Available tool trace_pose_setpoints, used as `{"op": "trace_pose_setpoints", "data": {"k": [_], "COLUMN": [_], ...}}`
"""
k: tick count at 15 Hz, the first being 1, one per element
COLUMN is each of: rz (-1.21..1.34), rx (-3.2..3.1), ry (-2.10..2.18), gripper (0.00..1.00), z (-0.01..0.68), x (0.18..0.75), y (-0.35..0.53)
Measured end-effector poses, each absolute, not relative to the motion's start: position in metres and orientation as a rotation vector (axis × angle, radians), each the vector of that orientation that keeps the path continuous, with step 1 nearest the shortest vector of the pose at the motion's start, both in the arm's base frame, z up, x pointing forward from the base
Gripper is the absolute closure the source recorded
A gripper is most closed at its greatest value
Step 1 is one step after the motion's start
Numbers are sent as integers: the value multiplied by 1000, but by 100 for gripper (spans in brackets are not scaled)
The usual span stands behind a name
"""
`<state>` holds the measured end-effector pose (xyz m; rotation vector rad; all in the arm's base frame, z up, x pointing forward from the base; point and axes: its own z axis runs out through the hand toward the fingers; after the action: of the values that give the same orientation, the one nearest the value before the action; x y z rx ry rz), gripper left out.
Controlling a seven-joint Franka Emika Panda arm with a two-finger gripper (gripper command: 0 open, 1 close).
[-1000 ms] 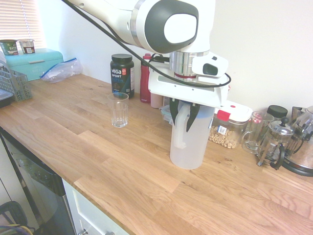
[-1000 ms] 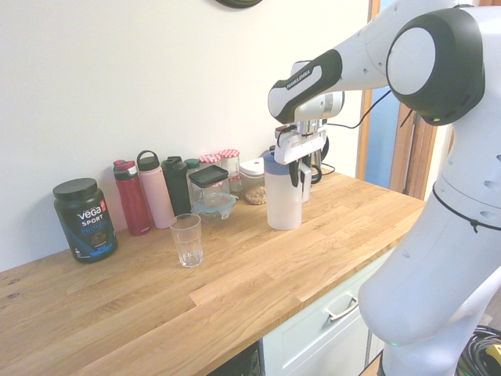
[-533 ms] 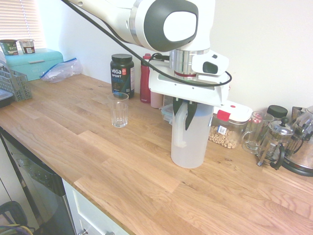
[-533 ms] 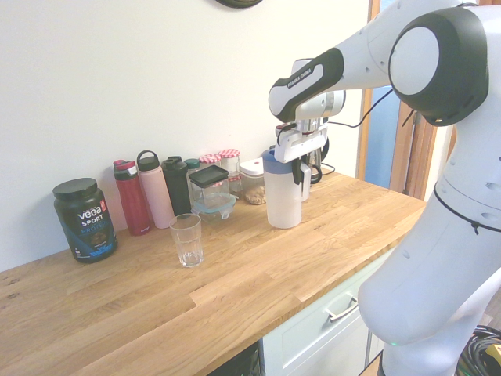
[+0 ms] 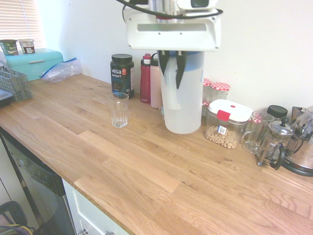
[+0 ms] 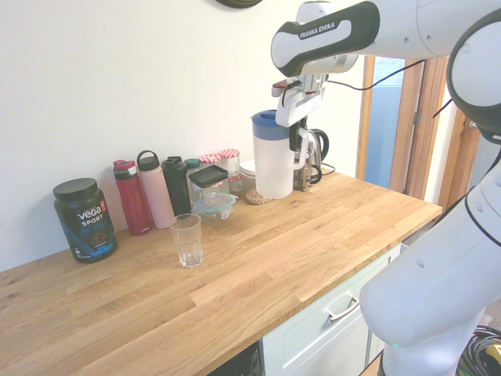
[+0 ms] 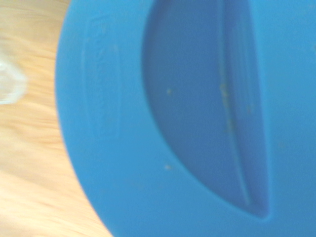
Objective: Pour me some water
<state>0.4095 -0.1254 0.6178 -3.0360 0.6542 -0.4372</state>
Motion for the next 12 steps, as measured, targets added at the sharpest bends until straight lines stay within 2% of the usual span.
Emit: {"op": "trace_pose_setpoints", "data": {"k": [6, 12], "rz": [-405, -288], "rx": [-3226, -3522], "ry": [111, -341], "gripper": [100, 100], "z": [605, 570], "x": [428, 443], "y": [-14, 56]}}
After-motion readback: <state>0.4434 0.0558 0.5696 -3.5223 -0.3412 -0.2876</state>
